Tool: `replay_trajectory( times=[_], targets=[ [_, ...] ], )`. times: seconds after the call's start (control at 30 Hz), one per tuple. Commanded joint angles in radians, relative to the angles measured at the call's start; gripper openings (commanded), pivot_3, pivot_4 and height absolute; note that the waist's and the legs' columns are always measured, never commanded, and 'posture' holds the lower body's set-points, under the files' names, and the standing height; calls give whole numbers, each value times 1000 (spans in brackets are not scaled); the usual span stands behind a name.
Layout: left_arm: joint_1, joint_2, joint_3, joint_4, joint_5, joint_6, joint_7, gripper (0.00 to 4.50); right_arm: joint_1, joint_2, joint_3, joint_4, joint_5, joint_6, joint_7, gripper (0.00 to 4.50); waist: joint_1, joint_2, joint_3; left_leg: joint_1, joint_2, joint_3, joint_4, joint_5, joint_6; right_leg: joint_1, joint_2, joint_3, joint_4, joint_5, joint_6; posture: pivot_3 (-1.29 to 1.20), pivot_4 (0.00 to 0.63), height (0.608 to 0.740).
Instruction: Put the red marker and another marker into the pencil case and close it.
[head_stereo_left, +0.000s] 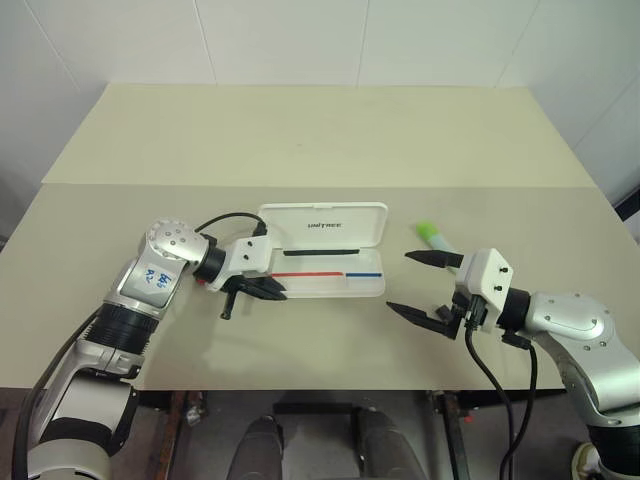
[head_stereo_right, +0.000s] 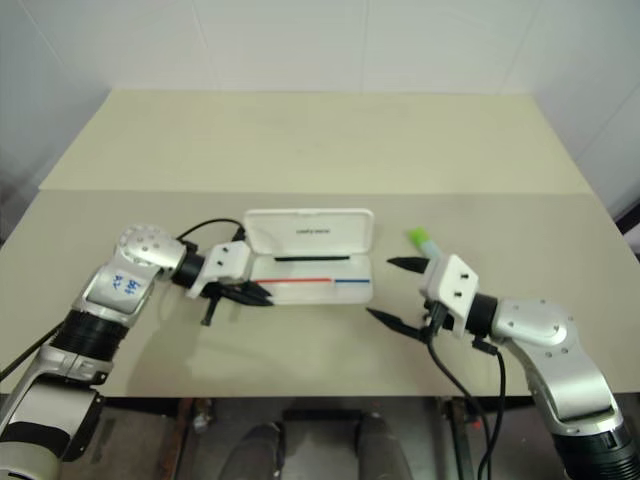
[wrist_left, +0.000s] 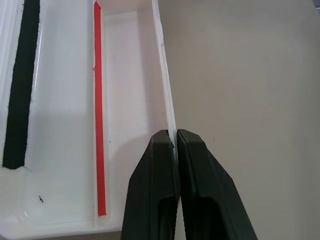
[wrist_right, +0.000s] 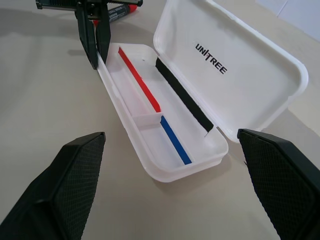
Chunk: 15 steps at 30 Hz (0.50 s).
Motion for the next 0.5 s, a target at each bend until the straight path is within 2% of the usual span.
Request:
replay_trajectory(
  times=[0.03,0.13,0.27,0.43,0.5],
  targets=[
    [-9,-5,-16,-53,-21,18,-16,26,-10,4,-11,-36,6,-3,-7,4500,-1,0,0,0,0,0,0,0,0,0,0,0,0,0,0,0,150,740],
    [-11,3,-21,-55,-22,26,-26,26,-13,4,-9,-33,5,-5,-8,4500,-2,0,0,0,0,0,-1,0,0,0,0,0,0,0,0,0,150,740],
    [-12,12,-22,-59,-18,26,-29,1118,-17,6,-6,-29,4,-7,-8,4500,-2,0,0,0,0,0,0,0,0,0,0,0,0,0,0,0,150,740],
    [-17,23,-14,-73,-33,34,-37,2746,-22,9,-4,-22,1,-12,-7,4500,-3,0,0,0,0,0,0,0,0,0,0,0,0,0,0,0,150,740],
    [-16,32,-7,-97,-64,56,-67,2746,-24,11,-2,-20,0,-13,-7,4500,-4,0,0,0,0,0,-1,0,0,0,0,0,0,0,0,0,150,740]
  ],
)
